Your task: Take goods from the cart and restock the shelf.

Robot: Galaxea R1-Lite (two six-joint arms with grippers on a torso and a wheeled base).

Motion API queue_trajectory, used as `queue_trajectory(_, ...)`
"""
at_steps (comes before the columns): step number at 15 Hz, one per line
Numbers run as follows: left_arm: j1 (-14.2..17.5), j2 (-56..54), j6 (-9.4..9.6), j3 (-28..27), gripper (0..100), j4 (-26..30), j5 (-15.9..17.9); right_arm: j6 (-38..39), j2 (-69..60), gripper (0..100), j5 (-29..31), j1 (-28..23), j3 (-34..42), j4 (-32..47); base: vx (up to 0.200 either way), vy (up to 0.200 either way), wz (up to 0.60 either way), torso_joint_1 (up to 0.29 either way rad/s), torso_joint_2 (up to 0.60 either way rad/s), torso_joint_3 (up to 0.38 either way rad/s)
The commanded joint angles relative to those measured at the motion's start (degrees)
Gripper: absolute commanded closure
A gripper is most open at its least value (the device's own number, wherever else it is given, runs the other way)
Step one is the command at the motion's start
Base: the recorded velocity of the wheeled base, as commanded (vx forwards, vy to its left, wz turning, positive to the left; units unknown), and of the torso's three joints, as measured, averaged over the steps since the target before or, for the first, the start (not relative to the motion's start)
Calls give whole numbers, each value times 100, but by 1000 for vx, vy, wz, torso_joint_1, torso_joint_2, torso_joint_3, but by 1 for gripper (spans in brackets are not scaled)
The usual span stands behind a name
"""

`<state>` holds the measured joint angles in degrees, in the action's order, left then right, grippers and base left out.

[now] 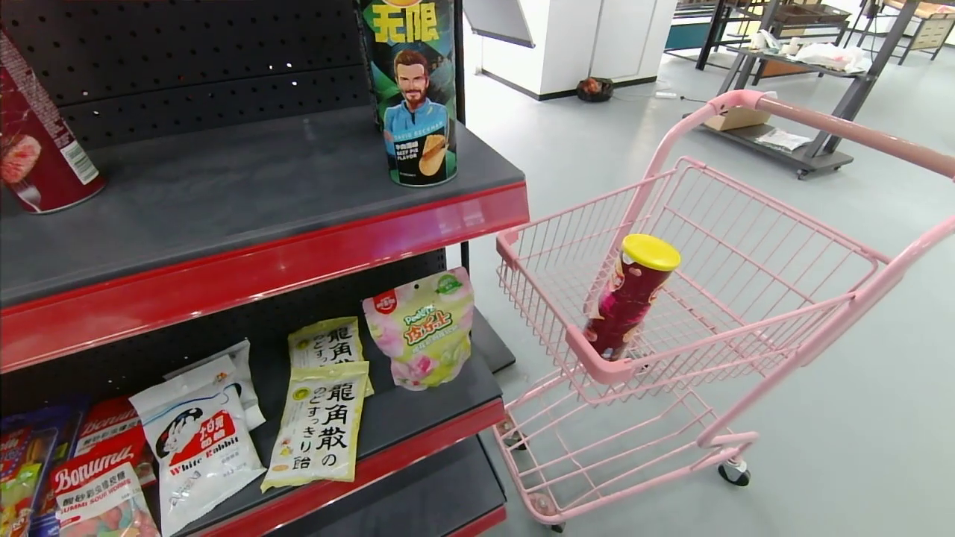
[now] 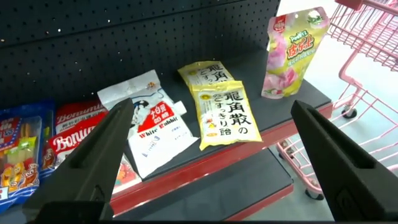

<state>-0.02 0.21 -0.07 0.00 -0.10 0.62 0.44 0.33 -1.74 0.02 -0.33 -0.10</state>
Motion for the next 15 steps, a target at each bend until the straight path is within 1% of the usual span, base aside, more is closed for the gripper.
queue_trajectory(1,2,-3,-1,0,0,1,-1,1081,2314,0,16,68,-2323,-61,0,0,0,0,0,0)
queue_trajectory(2,2,-3,-1,0,0,1,-1,1318,3298,0,-19,103,-3201,-52,0,0,0,0,0,0)
queue_trajectory(3,-6,-3,-1,0,0,1,-1,1222,3949,0,-72,112,-3676,-69,0,0,0,0,0,0)
queue_trajectory(4,2,-3,-1,0,0,1,-1,1134,4599,0,-344,191,-3957,-140,0,0,0,0,0,0)
queue_trajectory(5,2,-3,-1,0,0,1,-1,1116,5144,0,-678,332,-3984,-553,0,0,0,0,0,0)
queue_trajectory(6,2,-3,-1,0,0,1,-1,1046,5610,0,-1030,411,-3782,-1045,0,0,0,0,0,0)
queue_trajectory(9,2,-3,-1,0,0,1,-1,501,6998,0,-1469,437,-3122,-2513,0,0,0,0,0,0)
queue_trajectory(13,2,-3,7,0,0,1,-1,475,8255,0,-1830,437,-2999,-3506,0,0,0,0,0,0)
queue_trajectory(15,2,-3,-1,0,0,1,-1,457,8844,0,-2243,437,-3026,-4262,0,0,0,0,0,0)
